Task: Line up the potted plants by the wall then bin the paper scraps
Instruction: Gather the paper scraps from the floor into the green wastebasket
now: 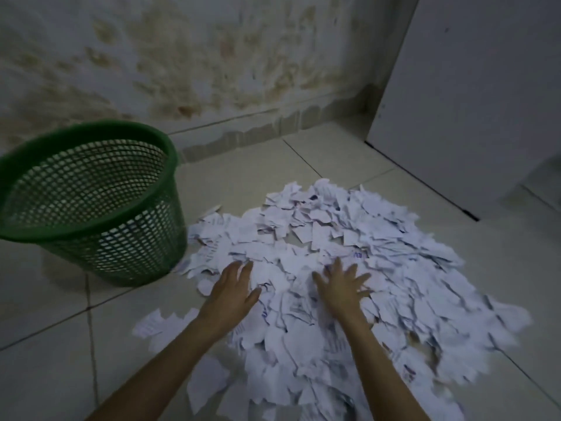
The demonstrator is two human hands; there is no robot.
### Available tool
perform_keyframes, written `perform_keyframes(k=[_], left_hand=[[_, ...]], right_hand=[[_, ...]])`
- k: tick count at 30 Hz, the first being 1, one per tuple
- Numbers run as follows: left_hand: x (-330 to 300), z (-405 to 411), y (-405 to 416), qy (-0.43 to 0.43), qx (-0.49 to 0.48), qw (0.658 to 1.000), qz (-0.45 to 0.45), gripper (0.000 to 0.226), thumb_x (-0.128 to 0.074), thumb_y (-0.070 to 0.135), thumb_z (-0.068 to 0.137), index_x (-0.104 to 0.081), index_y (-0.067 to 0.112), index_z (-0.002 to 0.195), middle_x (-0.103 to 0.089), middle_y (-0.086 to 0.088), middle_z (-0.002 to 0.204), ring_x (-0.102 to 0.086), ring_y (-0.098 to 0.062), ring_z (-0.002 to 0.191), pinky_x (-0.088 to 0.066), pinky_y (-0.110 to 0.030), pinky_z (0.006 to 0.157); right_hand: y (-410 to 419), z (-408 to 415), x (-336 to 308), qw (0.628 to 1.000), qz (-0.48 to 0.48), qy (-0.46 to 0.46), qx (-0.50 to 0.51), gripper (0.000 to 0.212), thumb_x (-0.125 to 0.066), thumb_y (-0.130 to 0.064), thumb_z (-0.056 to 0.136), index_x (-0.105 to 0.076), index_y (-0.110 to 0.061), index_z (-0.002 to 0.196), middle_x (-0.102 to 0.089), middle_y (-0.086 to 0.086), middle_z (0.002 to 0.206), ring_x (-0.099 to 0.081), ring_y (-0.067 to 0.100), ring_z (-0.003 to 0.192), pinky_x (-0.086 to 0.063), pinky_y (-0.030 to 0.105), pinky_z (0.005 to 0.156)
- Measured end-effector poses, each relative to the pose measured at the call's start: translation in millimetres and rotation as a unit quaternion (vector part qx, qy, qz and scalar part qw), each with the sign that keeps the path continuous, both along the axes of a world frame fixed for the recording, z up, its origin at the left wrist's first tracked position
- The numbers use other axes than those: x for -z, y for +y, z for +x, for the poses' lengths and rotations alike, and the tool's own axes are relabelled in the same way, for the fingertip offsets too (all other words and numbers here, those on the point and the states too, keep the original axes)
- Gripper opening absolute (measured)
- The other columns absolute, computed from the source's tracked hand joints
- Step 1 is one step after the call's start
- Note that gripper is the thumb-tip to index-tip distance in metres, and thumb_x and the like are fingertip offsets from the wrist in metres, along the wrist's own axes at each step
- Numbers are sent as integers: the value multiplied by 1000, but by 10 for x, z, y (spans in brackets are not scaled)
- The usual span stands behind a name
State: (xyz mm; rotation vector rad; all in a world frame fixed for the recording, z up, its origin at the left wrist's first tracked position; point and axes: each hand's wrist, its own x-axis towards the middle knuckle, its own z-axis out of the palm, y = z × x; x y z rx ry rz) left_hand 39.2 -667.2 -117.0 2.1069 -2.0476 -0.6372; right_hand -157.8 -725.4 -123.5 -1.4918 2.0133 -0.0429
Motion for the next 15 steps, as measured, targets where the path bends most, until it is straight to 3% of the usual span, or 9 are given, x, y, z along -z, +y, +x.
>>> perform_keyframes(k=[3,5,8,11,12,15], left_hand=[[77,-10,-25,-56,42,995,71,98,1,66,64,-17,18,147,-15,-3,155,-16,-15,143,-20,-27,114],[110,-23,-25,-90,58,991,75,92,0,63,67,-23,21,146,-17,0,155,-18,-13,142,-23,-27,112],[105,26,11,-58,14,997,46,98,1,64,63,-39,17,139,-34,-8,147,-33,-22,136,-33,-34,107],[37,138,125,-2,-38,999,20,71,-22,54,83,-65,5,111,-62,-22,111,-62,-38,100,-55,-46,79],[47,161,176,6,-63,998,0,67,-24,53,87,-65,5,111,-62,-22,110,-62,-38,99,-56,-45,78],[80,163,274,102,-160,981,-26,50,-38,40,95,-47,9,133,-45,-18,135,-43,-31,124,-37,-39,105]], right_hand=[[88,164,84,993,-1,-51,-103,76,-37,-52,94,-1,-18,151,13,17,157,20,44,141,2,59,112],[136,181,56,985,-37,-113,-128,74,-36,-54,93,-5,-19,150,5,13,158,12,37,145,1,53,115],[185,12,-26,970,-158,-168,-71,92,-26,-77,76,-24,-19,147,-20,10,155,-9,29,145,-10,48,118],[149,-229,-8,978,-174,-116,24,74,-35,-60,85,-25,-20,147,-15,11,157,-2,32,146,-8,48,117],[154,-265,19,986,-136,-94,30,69,-39,-54,90,-21,-22,148,-10,11,158,2,34,146,-6,50,117],[265,-94,69,991,-63,-112,-45,68,-35,-54,93,-11,-24,150,0,10,159,10,36,145,0,51,116]])
